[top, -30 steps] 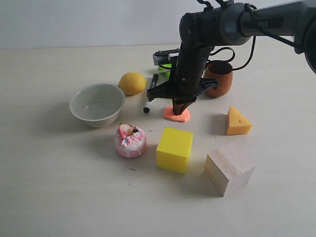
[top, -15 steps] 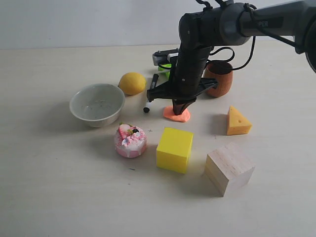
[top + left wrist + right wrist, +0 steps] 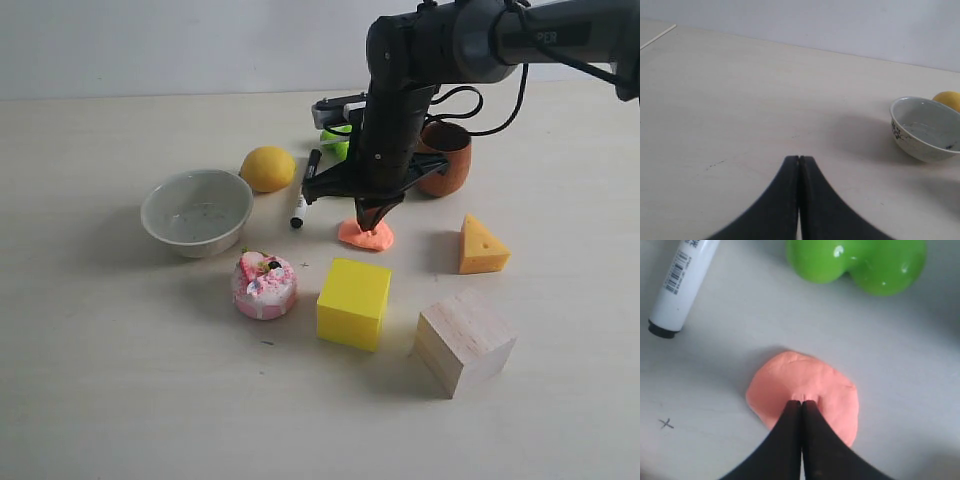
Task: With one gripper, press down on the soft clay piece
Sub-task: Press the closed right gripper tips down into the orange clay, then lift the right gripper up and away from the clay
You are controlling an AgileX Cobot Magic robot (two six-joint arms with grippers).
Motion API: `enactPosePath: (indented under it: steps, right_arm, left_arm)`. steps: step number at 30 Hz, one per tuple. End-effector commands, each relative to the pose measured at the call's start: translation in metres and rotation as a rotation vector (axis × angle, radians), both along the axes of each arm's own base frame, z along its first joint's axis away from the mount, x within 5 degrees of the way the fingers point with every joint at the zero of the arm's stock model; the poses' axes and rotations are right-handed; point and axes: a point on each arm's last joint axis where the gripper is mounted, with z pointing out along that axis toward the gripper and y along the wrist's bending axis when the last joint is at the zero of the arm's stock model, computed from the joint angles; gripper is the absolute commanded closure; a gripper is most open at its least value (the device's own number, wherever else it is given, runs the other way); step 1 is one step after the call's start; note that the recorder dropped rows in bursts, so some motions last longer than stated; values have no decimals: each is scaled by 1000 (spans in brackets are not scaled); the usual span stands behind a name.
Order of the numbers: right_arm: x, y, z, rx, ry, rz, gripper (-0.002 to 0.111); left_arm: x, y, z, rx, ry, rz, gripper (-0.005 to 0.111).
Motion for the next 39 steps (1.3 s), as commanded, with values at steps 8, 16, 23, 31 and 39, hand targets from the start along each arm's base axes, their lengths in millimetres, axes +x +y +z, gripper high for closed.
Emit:
enactPosePath:
  steps: [8, 16, 23, 31, 39]
  right_arm:
    - [0, 0, 16, 13, -47, 21, 108]
    - [-21, -12, 56, 117, -255, 14, 108]
    - [-56, -32, 92, 187, -413, 11, 108]
    - [-89, -50, 154, 249, -549, 15, 108]
    - [-106, -59, 205, 343, -745, 14, 108]
  left_arm:
    - [0, 0, 3, -11, -24, 1, 107]
    - [0, 0, 3, -11, -24, 1, 107]
    - [0, 0, 3, -11, -24, 1, 107]
    - [0, 0, 3, -11, -24, 1, 107]
    - [0, 0, 3, -11, -24, 1, 107]
